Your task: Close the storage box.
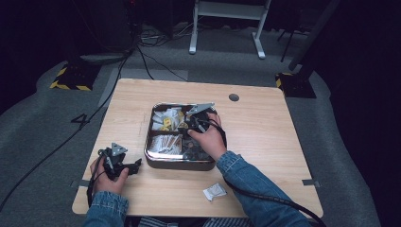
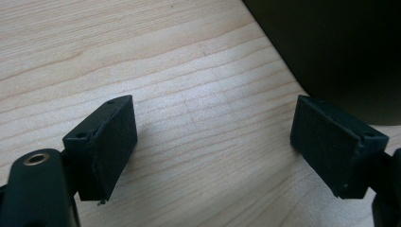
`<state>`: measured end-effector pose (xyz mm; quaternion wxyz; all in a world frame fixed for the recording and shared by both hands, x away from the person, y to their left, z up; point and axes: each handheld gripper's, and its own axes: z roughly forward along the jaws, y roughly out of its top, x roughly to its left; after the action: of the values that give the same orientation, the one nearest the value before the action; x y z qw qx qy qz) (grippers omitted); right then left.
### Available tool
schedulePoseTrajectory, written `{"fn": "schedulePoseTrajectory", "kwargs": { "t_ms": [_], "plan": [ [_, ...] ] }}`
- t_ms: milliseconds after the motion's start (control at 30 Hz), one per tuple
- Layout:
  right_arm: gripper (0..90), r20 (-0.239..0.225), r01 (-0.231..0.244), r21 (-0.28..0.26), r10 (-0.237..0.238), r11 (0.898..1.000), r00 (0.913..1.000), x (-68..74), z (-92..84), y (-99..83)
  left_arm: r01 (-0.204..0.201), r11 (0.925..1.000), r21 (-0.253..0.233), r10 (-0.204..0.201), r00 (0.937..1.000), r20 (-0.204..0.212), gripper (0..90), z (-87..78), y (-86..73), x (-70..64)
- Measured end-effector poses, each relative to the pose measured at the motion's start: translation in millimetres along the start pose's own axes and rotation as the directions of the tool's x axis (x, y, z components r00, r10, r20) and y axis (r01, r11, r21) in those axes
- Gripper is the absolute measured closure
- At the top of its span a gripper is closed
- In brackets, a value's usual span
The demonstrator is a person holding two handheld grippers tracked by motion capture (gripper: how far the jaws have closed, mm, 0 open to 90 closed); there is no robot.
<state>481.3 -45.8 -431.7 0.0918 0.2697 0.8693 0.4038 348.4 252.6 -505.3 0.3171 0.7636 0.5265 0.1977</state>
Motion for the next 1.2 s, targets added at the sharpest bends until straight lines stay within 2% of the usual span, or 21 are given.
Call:
{"fn": "schedulePoseTrajectory", "kwargs": {
  "t_ms": [600, 1200],
  "plan": [
    [58.6, 0.008, -0.021, -0.029, 0.021, 0.999, 0.9997, 0.3, 2.5, -7.2, -0.001, 1.0000, 0.000, 0.001, 1.0000, 0.000, 15.8, 0.0, 0.1, 0.2],
    [58.5, 0.010, -0.014, -0.029, 0.014, 0.999, 0.9999, 0.5, 4.7, -9.3, -0.002, 1.0000, 0.000, 0.002, 1.0000, 0.000, 15.8, 0.0, 0.1, 0.2]
  ]
}}
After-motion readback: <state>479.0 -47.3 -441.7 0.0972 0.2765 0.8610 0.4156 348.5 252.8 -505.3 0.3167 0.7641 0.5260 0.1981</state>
